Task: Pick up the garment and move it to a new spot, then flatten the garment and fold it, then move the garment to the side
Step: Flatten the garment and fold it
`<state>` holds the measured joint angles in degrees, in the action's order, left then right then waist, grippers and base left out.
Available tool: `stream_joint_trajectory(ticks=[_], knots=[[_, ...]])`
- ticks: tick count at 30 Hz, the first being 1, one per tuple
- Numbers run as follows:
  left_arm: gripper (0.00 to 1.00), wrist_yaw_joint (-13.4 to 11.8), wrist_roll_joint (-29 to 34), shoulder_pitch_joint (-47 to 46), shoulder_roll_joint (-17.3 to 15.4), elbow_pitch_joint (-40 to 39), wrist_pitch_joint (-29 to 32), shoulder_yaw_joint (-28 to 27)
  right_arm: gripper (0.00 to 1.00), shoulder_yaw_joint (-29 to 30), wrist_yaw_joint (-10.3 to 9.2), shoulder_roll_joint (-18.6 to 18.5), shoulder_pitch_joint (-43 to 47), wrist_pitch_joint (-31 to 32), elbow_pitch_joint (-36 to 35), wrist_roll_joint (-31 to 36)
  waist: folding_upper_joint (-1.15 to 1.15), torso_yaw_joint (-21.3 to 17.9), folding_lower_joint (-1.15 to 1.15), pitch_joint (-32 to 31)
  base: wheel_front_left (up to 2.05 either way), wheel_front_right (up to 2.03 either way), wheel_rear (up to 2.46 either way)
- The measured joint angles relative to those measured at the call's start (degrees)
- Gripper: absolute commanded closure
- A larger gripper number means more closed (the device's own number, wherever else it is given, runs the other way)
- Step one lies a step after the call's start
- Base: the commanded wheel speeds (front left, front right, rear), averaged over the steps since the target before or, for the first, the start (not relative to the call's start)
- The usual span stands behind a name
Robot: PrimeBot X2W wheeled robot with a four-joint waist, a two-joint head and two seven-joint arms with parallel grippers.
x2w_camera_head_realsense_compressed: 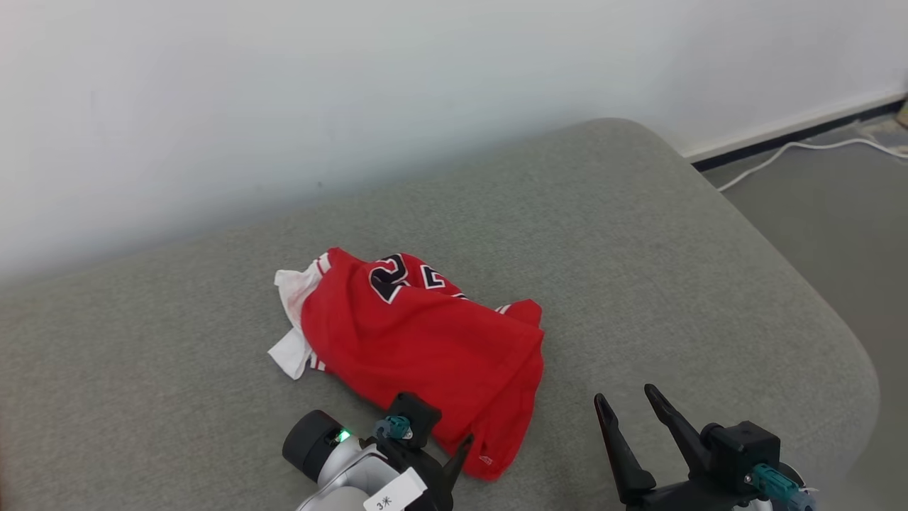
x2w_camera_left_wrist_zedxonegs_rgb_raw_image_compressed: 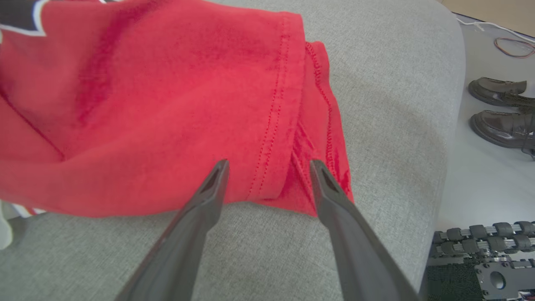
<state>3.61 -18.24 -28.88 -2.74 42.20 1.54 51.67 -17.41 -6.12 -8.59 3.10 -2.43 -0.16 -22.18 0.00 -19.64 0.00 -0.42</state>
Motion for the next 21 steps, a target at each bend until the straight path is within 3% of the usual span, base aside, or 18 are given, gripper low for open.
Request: stream_joint_trajectory(ticks=[5, 12, 20, 21], knots=[[0.00, -0.09, 0.02, -0.04, 0.02, 1.53, 0.66, 0.43, 0.00, 0.22, 0.01, 0.00, -0.12, -0.03, 0.00, 0.00, 0.00, -1.72, 0.00, 0.80, 0.00, 0.00, 0.00], [0.00, -3.05, 0.66, -0.96, 0.09, 3.57, 0.94, 0.47, 0.00, 0.45, 0.01, 0.02, -0.13, -0.08, 0.01, 0.00, 0.00, -2.29, 0.00, 1.53, 0.00, 0.00, 0.00], [0.00, -4.41, 1.65, -1.26, 0.10, 4.92, 0.63, 0.45, 0.00, 0.30, 0.01, 0.10, -0.19, -0.09, 0.14, 0.00, 0.00, -2.06, 0.00, 1.61, 0.00, 0.00, 0.00], [0.12, -4.59, 1.65, -1.26, 0.10, 4.94, 0.38, 0.42, 0.00, 0.29, 0.01, 0.10, -0.21, -0.09, 0.19, 0.00, 0.00, -2.02, 0.00, 1.61, 0.00, 0.00, 0.00]])
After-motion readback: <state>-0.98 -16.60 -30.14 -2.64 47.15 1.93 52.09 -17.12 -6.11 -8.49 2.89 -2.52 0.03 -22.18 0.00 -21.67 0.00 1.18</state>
